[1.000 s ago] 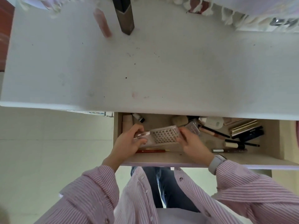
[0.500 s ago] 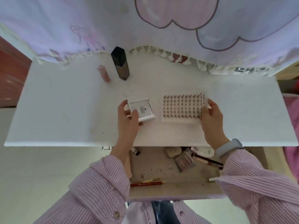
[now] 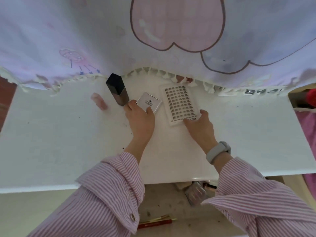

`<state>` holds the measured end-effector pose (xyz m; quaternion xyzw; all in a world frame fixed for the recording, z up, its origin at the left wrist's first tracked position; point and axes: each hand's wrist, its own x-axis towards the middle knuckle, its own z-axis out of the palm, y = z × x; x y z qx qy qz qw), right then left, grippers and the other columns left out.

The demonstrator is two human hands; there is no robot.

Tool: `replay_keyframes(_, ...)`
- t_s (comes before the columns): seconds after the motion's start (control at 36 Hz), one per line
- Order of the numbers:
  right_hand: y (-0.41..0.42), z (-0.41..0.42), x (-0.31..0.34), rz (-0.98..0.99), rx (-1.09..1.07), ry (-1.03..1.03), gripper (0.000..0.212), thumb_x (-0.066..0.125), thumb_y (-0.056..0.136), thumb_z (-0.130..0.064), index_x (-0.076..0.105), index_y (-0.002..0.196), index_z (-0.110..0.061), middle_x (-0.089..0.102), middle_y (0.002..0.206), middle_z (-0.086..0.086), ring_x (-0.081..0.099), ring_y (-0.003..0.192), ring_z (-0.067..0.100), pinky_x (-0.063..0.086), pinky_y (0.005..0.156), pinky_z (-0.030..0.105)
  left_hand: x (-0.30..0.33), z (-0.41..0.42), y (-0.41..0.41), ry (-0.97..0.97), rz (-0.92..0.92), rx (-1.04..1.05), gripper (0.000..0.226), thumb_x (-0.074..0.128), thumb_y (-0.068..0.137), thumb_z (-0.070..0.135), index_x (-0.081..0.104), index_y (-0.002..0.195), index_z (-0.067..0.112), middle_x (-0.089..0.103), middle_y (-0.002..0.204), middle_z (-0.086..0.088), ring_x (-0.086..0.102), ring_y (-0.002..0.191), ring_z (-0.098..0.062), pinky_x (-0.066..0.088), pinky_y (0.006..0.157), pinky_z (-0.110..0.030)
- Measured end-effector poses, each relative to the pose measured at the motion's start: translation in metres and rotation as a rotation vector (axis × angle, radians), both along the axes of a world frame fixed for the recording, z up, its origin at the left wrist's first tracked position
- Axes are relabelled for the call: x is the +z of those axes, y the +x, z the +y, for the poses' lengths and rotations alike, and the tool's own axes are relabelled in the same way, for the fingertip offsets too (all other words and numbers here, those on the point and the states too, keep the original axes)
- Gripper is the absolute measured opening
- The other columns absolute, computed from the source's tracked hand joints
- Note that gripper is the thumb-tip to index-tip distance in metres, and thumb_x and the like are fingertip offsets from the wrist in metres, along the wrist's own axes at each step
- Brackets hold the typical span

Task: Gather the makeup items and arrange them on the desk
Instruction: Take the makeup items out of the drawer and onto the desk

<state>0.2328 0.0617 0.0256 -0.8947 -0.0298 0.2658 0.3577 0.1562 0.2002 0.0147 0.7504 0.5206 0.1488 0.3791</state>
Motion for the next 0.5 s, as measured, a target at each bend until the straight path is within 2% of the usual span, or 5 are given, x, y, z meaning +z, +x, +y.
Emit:
replay_keyframes(0.14,-0.004,-0.012,-0.005,-0.534,0.331,-0.268,0.057,0.057,0.087,-0.030,0.036,0.139,-0.018,0.040,0.129,0.015,0.037,0.118,0.033,0.038,0.092,0.044,-0.011,-0.008,-0.023,0.254,0.149,-0.236,0.046,0.059,0.083,0.023,0.046,0.123,0.005,0.044,0.134,-0.012,0.033,0.125,-0.033,0.036,0.096,-0.045)
replay_keyframes(0.25,-0.007,-0.009,-0.020,-0.579,0.581,-0.264,0.057,0.057,0.086,-0.019,0.038,0.140,-0.022,0.027,0.146,0.022,0.022,0.133,0.046,0.030,0.104,0.055,-0.024,-0.008,-0.038,0.444,0.169,-0.473,0.037,0.037,0.086,0.022,0.056,0.115,0.011,0.050,0.134,-0.012,0.039,0.130,-0.035,0.036,0.098,-0.049)
replay_keyframes(0.36,-0.010,0.001,-0.025,-0.564,0.627,-0.271,0.057,0.052,0.087,-0.013,0.036,0.141,-0.018,0.019,0.150,0.025,0.009,0.136,0.052,0.015,0.111,0.055,-0.026,0.003,-0.038,0.558,0.270,-0.576,0.046,0.050,0.080,0.010,0.053,0.125,0.015,0.047,0.138,-0.011,0.044,0.122,-0.038,0.039,0.090,-0.049)
replay_keyframes(0.42,-0.007,0.006,-0.023,-0.558,0.642,-0.280,0.057,0.048,0.089,-0.014,0.031,0.143,-0.019,0.013,0.152,0.023,0.003,0.138,0.050,0.010,0.113,0.052,-0.022,0.009,-0.030,0.568,0.342,-0.606,0.052,0.056,0.080,0.009,0.049,0.130,0.018,0.042,0.142,-0.008,0.042,0.120,-0.037,0.038,0.090,-0.047)
replay_keyframes(0.5,0.002,0.014,-0.021,-0.516,0.679,-0.278,0.056,0.041,0.092,-0.016,0.025,0.145,-0.022,0.003,0.154,0.019,-0.006,0.140,0.044,0.002,0.115,0.046,-0.014,0.016,-0.013,0.526,0.423,-0.647,0.053,0.043,0.091,0.016,0.030,0.142,0.023,0.020,0.153,-0.003,0.026,0.129,-0.034,0.026,0.099,-0.044)
